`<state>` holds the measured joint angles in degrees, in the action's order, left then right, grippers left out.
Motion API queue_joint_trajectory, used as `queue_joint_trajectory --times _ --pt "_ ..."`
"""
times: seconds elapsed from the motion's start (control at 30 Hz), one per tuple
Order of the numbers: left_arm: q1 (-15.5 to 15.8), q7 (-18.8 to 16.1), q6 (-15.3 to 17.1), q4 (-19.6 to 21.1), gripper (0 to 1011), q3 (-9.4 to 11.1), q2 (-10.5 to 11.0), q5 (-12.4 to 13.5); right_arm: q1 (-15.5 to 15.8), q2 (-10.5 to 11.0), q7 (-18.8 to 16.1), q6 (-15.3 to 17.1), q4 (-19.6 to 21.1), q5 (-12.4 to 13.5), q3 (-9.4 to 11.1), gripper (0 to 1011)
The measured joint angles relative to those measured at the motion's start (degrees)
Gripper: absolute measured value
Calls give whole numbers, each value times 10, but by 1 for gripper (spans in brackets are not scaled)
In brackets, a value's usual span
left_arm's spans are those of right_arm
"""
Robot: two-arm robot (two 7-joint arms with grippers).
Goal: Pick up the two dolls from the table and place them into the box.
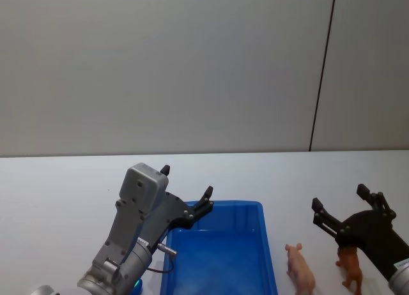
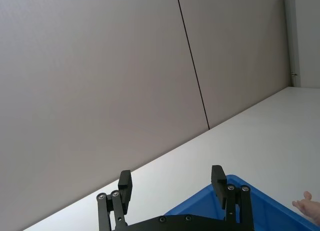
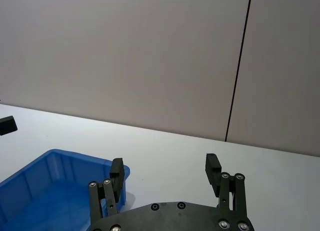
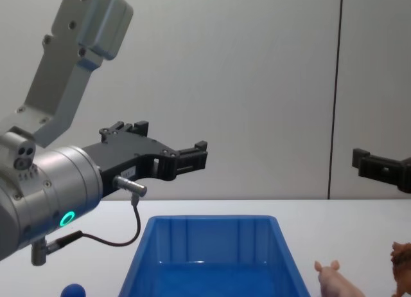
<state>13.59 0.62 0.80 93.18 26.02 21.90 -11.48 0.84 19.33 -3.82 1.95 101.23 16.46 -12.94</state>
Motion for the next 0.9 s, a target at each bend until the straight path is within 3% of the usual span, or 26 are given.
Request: queue_joint_trajectory --times 0.9 --pt "0 0 0 0 1001 0 0 0 0 0 0 0 0 0 0 1001"
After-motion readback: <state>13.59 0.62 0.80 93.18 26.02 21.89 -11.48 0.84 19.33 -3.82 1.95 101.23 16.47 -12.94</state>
